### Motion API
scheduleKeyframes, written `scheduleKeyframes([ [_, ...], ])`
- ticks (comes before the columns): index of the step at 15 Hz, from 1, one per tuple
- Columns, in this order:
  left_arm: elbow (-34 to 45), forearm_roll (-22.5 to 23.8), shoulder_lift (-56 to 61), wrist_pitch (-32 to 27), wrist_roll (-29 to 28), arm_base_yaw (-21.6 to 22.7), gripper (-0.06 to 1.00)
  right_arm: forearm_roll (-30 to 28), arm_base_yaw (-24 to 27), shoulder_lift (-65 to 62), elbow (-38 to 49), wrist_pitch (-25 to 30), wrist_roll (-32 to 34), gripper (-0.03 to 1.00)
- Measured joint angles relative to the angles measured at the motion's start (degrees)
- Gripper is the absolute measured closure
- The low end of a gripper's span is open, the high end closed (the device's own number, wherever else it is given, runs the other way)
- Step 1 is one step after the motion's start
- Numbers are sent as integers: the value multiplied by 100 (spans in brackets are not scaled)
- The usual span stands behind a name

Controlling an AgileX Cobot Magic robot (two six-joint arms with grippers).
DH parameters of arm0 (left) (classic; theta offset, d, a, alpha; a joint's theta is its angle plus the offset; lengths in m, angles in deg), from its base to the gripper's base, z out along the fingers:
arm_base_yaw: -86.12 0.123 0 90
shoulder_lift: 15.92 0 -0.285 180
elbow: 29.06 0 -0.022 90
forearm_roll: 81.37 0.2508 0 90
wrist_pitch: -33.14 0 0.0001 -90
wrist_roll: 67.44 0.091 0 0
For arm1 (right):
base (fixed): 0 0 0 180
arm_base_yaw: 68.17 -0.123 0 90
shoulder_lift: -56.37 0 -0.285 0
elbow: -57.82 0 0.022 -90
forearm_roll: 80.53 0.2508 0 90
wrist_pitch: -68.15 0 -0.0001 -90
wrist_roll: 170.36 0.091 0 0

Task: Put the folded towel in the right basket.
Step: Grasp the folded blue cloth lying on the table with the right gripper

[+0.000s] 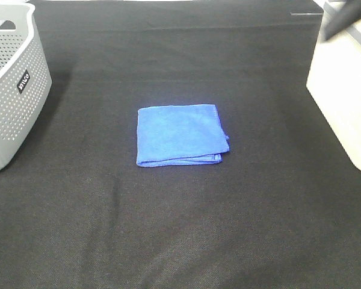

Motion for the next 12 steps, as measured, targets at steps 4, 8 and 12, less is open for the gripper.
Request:
scheduleKeyframes([
  [4,0,0,0,0,0,0,-3,252,-911,2212,-814,-814,-6,6],
  [8,0,0,0,0,0,0,-3,246,-974,3386,-1501,-854,-11,6],
  [12,0,0,0,0,0,0,-3,11,-974,4274,-2097,-963,-103,6],
])
